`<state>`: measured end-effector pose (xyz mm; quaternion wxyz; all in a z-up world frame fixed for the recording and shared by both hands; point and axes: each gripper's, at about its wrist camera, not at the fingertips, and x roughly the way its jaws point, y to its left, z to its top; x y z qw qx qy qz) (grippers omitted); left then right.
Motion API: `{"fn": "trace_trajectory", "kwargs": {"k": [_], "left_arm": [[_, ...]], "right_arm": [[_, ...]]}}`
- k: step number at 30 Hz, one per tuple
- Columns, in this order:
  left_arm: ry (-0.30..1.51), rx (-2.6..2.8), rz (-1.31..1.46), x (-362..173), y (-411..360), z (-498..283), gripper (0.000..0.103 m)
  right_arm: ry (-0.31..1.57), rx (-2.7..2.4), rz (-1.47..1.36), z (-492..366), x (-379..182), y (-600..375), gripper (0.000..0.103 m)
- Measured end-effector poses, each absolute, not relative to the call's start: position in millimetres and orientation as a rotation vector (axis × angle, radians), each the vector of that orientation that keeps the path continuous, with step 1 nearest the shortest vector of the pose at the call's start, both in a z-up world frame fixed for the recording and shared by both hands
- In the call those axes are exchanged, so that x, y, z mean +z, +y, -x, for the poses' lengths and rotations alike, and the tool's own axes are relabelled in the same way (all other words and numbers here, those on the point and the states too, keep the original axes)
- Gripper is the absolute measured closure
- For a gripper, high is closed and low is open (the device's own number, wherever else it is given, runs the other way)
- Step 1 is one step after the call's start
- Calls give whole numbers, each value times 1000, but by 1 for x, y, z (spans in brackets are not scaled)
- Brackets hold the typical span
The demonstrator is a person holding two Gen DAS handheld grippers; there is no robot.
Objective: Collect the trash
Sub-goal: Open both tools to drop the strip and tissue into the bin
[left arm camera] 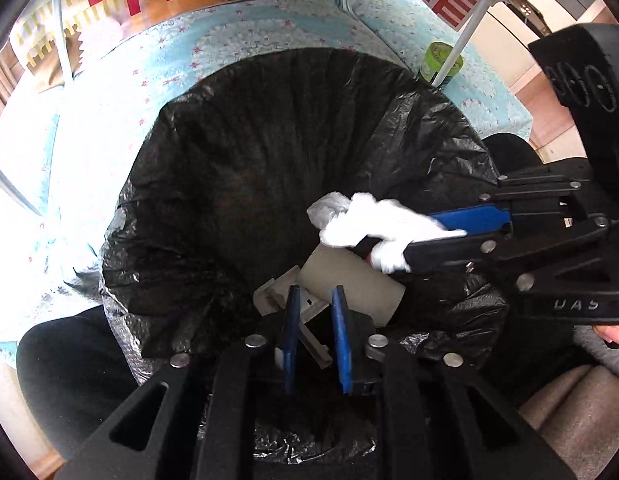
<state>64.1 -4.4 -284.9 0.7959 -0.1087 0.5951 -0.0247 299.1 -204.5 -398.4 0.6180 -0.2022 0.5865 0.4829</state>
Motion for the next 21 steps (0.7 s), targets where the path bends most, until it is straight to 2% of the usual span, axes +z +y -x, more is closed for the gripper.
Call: {"fn": "trace_trajectory", "kwargs": {"k": [1,4,6,21], "left_arm": [[1276,-61,241,-284,-6,-65,84],[1269,-58,251,-281,-4,-65,72],[1250,-46,246,-276,-3,-63,54],[1092,-38,157,-219,-7,-55,54]], "right_arm": [[1344,1109,467,-299,-398,-205,63],[1334,1114,459,-298,-395,-207,63],[1323,1111,450,-299,-391,-211,63],[1181,1106,395,-305,-344,-230,63]]}}
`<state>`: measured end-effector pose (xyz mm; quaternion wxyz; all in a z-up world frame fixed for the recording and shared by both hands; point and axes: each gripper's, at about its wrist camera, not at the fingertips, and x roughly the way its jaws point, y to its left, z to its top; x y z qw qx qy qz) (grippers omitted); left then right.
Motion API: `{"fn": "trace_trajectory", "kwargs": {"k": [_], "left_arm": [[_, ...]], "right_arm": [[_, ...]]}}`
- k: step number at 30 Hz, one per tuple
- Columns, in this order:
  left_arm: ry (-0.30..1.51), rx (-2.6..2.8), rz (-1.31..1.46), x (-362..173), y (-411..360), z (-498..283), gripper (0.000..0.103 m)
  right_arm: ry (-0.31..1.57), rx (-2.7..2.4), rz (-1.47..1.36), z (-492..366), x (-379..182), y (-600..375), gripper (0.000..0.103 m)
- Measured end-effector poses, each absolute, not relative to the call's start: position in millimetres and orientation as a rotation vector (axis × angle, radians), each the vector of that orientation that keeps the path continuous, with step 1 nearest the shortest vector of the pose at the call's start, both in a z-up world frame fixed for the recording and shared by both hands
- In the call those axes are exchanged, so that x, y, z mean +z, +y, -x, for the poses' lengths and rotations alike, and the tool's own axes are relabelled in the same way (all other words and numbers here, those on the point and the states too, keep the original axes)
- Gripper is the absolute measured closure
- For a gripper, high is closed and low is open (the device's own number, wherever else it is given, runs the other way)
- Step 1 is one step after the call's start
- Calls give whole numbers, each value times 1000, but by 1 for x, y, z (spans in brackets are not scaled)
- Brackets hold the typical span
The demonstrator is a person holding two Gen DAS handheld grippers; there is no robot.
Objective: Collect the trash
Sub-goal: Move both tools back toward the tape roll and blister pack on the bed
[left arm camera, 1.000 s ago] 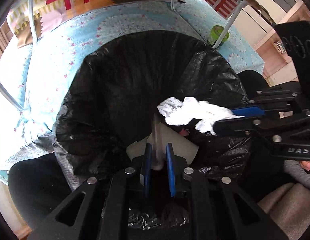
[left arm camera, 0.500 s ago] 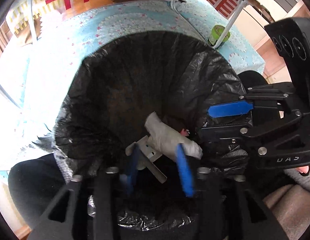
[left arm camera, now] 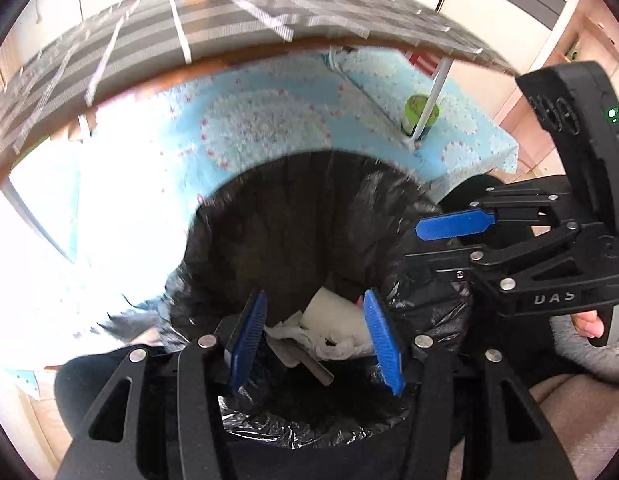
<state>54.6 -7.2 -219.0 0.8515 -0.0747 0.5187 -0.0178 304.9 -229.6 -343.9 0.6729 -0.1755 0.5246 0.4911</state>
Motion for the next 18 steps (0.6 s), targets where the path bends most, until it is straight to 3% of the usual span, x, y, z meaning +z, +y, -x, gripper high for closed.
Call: {"fn": "trace_trajectory", "kwargs": {"k": [8,15,18], "left_arm": [[959,-62,117,-168,-3,-53,54],[853,-63,86,-122,5,-59,54],[816,-55,73,-106,11,-65,48]], "right_arm": [[1040,1143,347,-308,-298,-238,56],[911,1158,327,-317,-257,-233,43],[860,1167,322,-322,-241,-230,41]]}}
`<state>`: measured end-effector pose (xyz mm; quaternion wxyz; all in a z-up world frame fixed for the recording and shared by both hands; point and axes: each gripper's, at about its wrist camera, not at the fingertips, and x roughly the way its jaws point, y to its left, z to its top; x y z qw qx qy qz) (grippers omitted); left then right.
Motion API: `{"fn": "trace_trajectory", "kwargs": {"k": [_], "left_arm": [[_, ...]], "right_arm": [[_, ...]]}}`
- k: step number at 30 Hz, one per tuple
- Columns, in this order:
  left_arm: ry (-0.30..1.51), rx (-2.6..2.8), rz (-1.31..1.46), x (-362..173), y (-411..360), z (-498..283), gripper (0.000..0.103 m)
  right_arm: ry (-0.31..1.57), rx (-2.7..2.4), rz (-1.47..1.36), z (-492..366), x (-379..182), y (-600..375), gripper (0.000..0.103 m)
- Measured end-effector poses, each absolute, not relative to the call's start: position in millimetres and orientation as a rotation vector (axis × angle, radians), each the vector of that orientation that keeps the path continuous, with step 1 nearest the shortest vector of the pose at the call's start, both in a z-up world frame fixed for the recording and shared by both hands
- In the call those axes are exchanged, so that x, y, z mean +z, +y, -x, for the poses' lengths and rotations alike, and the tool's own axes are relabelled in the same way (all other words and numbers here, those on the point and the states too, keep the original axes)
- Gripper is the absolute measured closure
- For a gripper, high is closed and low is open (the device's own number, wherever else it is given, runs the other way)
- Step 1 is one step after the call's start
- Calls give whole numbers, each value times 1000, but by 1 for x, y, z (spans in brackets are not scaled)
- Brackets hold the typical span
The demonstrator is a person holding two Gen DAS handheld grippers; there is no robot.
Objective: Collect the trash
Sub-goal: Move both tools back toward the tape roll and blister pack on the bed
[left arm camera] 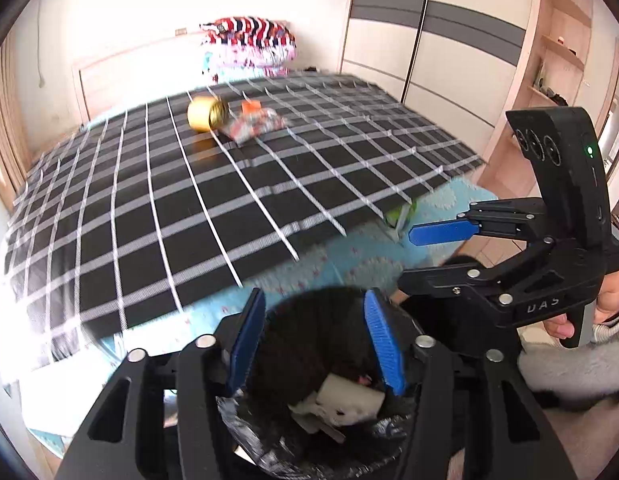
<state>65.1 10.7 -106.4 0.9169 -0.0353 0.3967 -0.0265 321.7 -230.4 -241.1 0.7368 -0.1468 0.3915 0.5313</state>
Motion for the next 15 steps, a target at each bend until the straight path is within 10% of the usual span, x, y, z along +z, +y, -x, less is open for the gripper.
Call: {"fn": "trace_trajectory", "kwargs": {"k": [15], "left_arm": [[726,17,9,-61,60,-111,46]], "right_arm": [[734,1095,364,-387,-204,-201,38]]}}
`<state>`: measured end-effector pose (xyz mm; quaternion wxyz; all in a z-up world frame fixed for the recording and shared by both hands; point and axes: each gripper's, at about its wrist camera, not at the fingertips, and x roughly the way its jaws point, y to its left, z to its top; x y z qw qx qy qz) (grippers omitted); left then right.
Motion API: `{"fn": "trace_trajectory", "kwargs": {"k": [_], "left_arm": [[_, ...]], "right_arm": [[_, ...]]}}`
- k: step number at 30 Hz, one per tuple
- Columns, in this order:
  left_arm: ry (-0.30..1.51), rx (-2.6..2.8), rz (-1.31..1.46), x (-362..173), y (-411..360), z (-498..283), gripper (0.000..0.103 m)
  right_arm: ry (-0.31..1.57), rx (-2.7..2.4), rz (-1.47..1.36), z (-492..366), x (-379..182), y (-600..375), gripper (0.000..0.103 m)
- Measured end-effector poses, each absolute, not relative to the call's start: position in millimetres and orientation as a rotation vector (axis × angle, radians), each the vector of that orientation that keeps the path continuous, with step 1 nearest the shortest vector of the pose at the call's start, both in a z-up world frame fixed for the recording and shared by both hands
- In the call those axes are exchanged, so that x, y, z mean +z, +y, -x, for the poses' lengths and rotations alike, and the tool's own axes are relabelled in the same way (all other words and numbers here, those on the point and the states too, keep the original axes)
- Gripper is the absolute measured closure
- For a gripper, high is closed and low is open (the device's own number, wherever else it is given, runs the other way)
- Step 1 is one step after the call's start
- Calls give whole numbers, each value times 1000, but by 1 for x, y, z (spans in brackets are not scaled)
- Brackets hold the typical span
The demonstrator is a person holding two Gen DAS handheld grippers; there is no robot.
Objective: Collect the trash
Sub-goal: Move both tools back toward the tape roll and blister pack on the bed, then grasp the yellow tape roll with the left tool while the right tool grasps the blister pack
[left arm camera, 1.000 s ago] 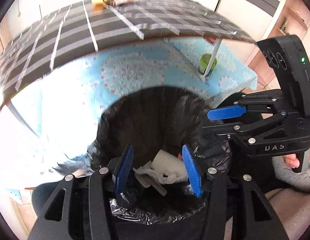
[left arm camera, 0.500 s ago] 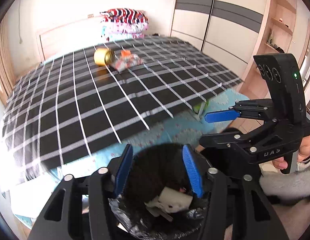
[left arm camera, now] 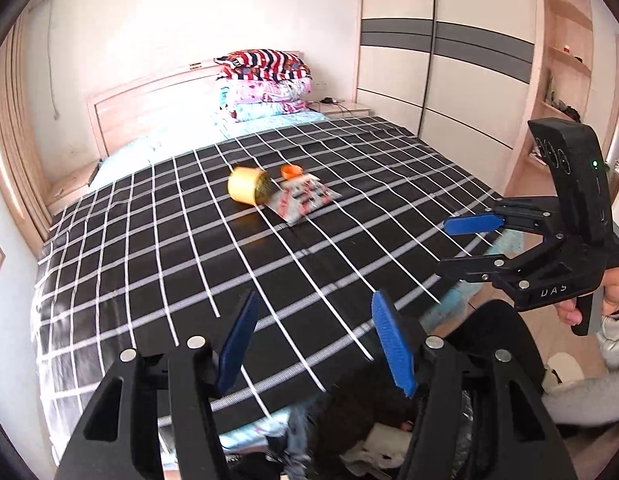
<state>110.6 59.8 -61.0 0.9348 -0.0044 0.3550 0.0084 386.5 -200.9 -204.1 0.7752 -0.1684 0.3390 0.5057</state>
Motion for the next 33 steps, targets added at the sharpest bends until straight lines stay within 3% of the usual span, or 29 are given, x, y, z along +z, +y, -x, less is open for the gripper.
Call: {"fn": "trace_trajectory", "kwargs": {"k": [12,33], "left_arm": [[732,48,-1,-63,98,-172,46],[779,-29,19,-87,150,-276,40]], "right_arm": [[730,1130,401,-443,-202,-163,38],[530,1384,811,-500,-205,-82,34]]}}
